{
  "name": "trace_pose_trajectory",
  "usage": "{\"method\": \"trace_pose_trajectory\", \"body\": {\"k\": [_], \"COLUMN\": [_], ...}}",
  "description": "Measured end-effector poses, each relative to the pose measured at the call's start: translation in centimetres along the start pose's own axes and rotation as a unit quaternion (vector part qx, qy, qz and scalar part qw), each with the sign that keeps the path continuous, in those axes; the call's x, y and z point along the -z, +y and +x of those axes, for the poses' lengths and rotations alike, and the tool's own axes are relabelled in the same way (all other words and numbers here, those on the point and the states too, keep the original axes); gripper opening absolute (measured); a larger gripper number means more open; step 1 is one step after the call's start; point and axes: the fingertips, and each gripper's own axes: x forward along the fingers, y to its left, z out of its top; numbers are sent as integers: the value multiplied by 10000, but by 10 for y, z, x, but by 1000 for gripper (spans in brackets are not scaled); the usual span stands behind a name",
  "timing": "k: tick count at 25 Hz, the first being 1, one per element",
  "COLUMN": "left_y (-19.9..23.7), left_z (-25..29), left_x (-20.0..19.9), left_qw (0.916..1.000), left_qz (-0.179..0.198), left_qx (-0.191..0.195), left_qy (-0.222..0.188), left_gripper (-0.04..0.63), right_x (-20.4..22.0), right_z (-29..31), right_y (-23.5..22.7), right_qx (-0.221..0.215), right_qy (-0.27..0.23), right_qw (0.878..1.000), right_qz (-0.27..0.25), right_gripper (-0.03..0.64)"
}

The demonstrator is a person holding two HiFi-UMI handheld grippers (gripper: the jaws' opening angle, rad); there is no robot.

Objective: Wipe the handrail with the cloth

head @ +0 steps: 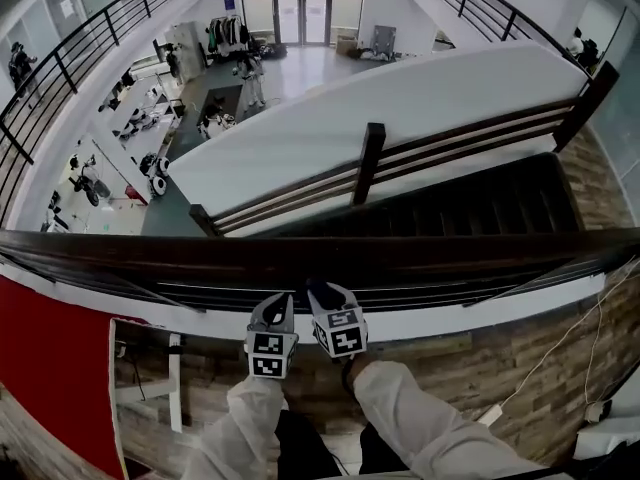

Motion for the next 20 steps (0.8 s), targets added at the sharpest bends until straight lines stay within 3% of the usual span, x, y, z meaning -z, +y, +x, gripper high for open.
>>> {"method": "trace_pose_trajectory", "body": {"k": [13,20], "left_y": [-100,-152], "left_z": [48,72], "left_x": [-15,-26], "left_qw": [9987,9981], "left_qz": [199,348], "left_qx": [455,443], "left_qy": [126,238], "left_gripper": [-6,-5], "right_x": [15,17], "right_z": [-54,-80], "right_y": [-84,-132], "right_qx": [236,185], "right_qy": [-64,-145], "right_qw": [9995,9988], "right_qz": [215,422], "right_gripper": [117,117]}}
